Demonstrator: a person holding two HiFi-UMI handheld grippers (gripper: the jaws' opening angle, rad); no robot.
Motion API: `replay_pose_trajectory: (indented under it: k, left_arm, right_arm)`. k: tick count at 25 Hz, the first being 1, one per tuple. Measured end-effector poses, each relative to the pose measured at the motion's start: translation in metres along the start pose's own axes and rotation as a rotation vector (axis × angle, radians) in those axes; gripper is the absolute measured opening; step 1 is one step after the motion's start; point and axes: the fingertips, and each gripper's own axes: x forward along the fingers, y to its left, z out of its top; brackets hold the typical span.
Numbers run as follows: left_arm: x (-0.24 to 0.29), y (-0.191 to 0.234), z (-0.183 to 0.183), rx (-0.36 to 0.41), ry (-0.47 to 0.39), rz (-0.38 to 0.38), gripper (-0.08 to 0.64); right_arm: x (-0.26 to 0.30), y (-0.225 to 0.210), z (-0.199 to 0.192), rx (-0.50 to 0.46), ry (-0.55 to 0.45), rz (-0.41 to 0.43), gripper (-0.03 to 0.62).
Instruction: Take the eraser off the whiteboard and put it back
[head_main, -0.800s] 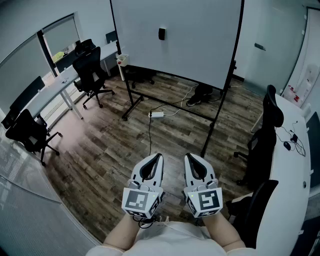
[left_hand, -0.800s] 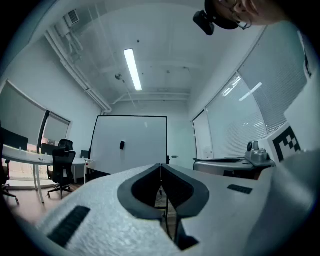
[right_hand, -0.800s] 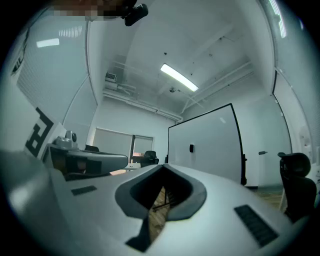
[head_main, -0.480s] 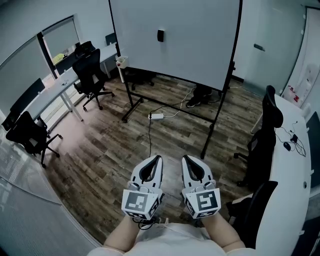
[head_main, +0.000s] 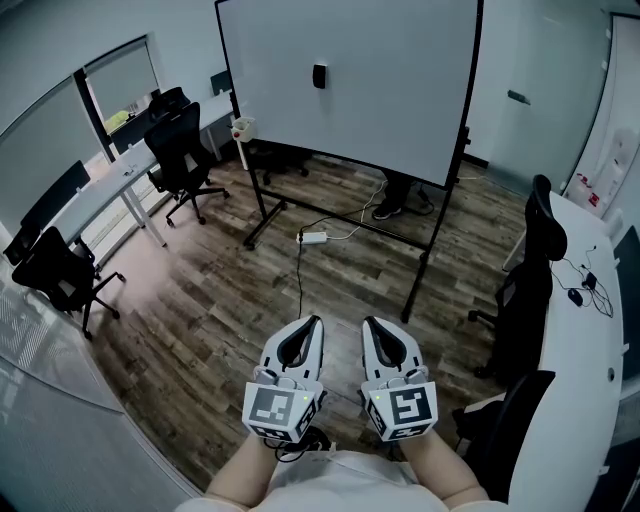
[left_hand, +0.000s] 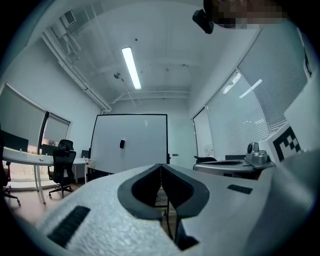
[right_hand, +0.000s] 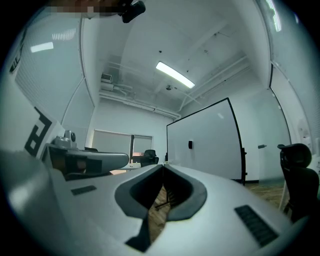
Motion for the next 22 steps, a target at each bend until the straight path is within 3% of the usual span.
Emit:
replay_pose_trajectory:
  k: [5, 10, 15, 22]
  left_arm:
    - [0.009, 0.01, -0.011, -0.121, 0.026, -0.043, 0.017]
    - [0.028, 0.034, -0.018, -0.087, 0.031, -0.025, 0.017]
    - [0.071, 0.067, -0.029, -0.101, 0.018, -0.043, 0.017]
    - [0.162, 0.153, -0.031, -0.125, 0.016, -0.089, 0.017]
  right_arm:
    - [0.01, -0.004, -0.01, 0.024, 0.022, -0.007, 0.028]
    - [0.035, -0.013, -0.023, 0.054, 0.053, -0.022, 0.028]
    - [0.078, -0.02, -0.034, -0.012, 0.063, -0.023, 0.028]
    - [0.194, -0.045, -0.036, -0.014, 0.072, -0.063, 0.028]
